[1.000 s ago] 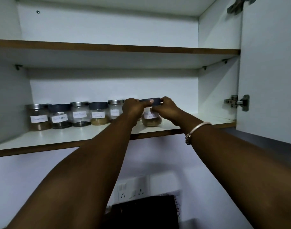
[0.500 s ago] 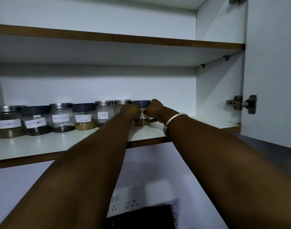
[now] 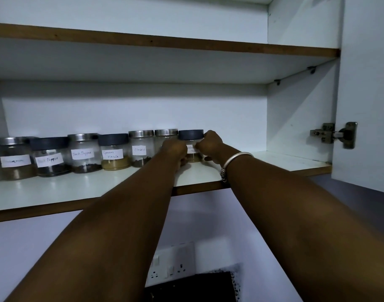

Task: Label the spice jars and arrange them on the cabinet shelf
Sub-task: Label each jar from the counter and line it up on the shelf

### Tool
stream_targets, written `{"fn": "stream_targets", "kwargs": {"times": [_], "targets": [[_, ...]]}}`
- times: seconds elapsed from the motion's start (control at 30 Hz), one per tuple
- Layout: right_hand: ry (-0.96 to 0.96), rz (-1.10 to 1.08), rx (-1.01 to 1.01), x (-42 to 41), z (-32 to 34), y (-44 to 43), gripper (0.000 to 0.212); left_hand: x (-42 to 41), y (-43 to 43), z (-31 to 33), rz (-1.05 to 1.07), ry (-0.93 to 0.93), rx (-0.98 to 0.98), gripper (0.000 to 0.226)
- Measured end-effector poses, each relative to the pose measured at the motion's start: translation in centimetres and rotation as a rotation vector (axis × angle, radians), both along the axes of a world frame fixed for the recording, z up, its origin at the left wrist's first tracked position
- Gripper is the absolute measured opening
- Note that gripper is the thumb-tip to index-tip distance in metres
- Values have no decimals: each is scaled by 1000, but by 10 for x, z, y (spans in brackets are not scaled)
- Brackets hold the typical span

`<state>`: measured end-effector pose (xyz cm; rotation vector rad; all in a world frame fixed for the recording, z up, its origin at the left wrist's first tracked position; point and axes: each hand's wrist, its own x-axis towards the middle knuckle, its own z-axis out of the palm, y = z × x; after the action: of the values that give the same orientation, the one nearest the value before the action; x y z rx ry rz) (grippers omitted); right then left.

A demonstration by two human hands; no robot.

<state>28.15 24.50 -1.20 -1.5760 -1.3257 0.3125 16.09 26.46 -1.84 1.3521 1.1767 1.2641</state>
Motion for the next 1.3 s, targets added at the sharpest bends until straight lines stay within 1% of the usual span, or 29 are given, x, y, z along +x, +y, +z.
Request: {"fn": "stream_targets", "kwargs": {"times": [0.1,0.2,0.33,0.43,0.57,0.77,0.87,0.93,0.97,1.03,1.13,1.2,1.3], "targets": [[-18,-9,9,-1,-4,6,42,-4,3,0,19,45,-6,15],[-42,-28,31,2,-6,10,45,-3,3,0,-16,46,-11,18],[-28,-31,33,5,-8,15,42,-1,4,0,-23,43,-5,18],[-36,-22,32,5,-10,16,46,-2,3,0,-13,54,8,17],[-51,-21,35,8,-10,16,49,-2,0,1,-20,62,9,22],[-80,-30,20,7,-12,14,54,-3,-3,1,2,67,14,19],[-7,-23,-2,5,-12,6,56,-2,-4,-2,37,52,23,20],[88,-41,51,3,-8,-10,57,-4,-11,-1,90,91,83,21],[125,-58,110,1,-4,-18,57,-4,-15,2,100,99,136,22],[181,-46,223,-5,-1,-46,53,-6,-40,2,30,-4,239,17],[194,12,377,-15,-5,-99,37,-8,-87,-1,-75,-149,390,23],[195,48,458,-22,-20,-137,32,-11,-119,-12,-187,-212,438,27],[251,91,536,-32,-53,-188,33,-22,-166,-41,-237,-258,475,36]]}}
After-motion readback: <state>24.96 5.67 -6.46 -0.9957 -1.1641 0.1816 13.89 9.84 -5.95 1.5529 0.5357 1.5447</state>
